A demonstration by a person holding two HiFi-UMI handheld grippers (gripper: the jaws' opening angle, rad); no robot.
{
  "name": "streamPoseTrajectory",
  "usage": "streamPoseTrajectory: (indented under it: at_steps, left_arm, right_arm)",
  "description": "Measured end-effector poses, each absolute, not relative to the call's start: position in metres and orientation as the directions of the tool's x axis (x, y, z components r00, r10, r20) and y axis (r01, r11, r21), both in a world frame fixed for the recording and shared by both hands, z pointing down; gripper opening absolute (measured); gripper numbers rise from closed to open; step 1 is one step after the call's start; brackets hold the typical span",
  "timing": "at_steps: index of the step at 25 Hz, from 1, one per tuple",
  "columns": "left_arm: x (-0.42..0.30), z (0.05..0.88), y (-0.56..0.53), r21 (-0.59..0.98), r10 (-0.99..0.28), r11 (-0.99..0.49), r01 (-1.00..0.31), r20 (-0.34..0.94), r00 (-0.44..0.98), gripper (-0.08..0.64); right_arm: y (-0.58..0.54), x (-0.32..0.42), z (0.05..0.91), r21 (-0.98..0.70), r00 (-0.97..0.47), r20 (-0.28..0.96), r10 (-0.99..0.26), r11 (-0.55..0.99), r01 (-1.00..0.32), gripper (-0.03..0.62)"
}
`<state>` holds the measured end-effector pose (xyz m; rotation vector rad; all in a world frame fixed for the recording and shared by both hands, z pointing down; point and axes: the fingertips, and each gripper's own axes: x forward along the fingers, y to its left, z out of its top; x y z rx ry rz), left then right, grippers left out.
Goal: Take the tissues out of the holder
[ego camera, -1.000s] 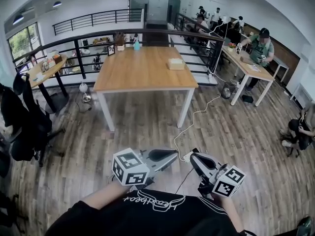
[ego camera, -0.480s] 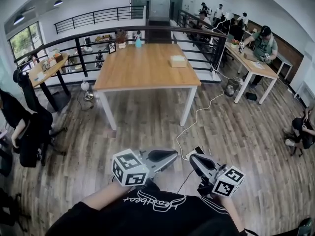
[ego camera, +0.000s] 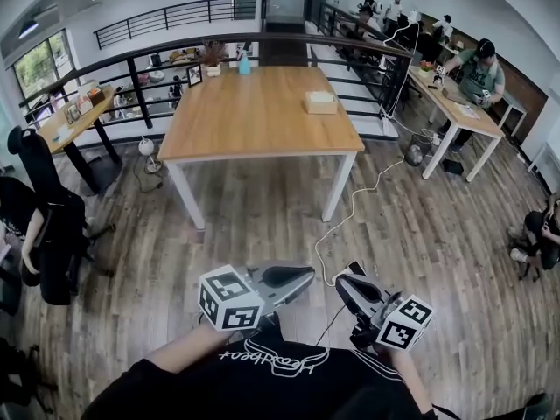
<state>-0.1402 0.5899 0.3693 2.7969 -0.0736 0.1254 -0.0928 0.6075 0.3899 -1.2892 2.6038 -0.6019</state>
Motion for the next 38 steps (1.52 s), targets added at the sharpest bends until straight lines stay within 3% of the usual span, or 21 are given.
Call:
streamPoseTrajectory:
  at_steps: [25,38]
  left_arm:
    - [-0.082,0.371,0.151,0.403,0.014,-0.915,-0.031,0.110,0.994,0.014]
    - [-0.112,0.381,0.054,0.451,-0.060,-0.888,-0.088,0.076,0.995,0.014]
  right_arm:
    - [0.175,-0.034,0.396,-0.494,-0.549,0.079,-0.832,0.446,-0.747,0.018]
    - [0.093,-0.058,0.405,-0.485,-0.587,0.117,-0.801,0.469,-0.738,0.018]
